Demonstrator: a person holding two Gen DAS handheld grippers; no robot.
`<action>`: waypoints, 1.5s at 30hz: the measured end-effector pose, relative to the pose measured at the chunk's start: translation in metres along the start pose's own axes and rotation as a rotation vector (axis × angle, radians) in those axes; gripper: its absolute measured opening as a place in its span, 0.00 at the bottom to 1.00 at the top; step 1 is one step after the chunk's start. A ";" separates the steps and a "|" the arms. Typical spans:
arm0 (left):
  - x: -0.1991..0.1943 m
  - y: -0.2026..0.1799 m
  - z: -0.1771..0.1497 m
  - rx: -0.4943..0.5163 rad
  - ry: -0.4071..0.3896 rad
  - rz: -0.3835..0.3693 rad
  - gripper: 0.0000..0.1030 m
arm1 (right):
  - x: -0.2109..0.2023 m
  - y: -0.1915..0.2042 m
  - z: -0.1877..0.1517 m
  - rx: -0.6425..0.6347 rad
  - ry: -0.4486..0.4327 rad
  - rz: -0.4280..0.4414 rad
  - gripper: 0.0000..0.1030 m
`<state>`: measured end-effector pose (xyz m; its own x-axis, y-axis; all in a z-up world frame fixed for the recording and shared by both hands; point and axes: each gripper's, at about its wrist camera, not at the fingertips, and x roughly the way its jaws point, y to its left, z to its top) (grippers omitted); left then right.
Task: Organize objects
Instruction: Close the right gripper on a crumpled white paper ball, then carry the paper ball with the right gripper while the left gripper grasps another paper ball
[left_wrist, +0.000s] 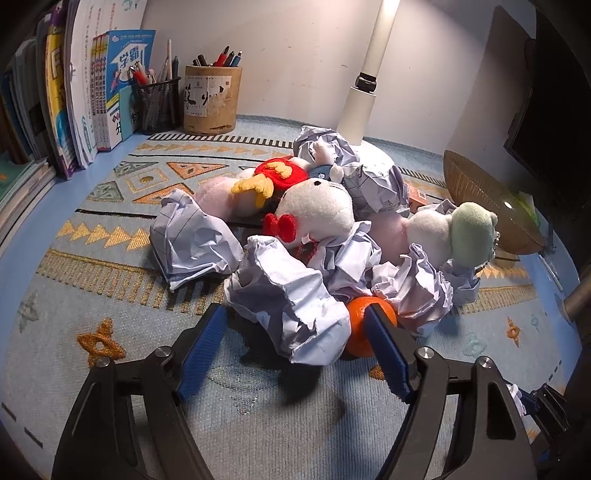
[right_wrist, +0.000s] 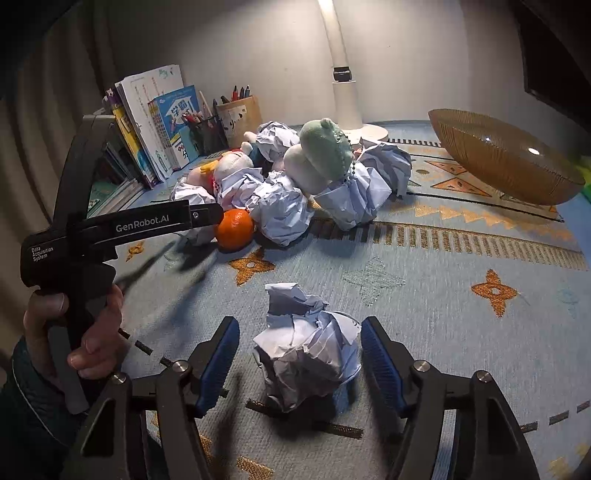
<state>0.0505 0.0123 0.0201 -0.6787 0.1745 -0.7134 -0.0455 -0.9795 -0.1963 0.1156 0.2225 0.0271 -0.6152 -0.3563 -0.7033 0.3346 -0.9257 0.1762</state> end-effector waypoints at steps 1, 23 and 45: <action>0.000 0.000 0.000 -0.002 0.000 -0.007 0.65 | 0.001 0.000 0.000 -0.001 0.002 -0.001 0.55; -0.046 -0.015 -0.001 0.039 -0.081 -0.105 0.29 | -0.034 -0.020 0.016 0.034 -0.096 -0.034 0.46; 0.050 -0.261 0.149 0.234 -0.161 -0.355 0.29 | -0.078 -0.209 0.199 0.277 -0.410 -0.339 0.46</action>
<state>-0.0805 0.2613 0.1355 -0.6960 0.5036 -0.5118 -0.4476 -0.8617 -0.2393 -0.0480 0.4182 0.1825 -0.8987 -0.0046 -0.4385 -0.0928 -0.9753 0.2005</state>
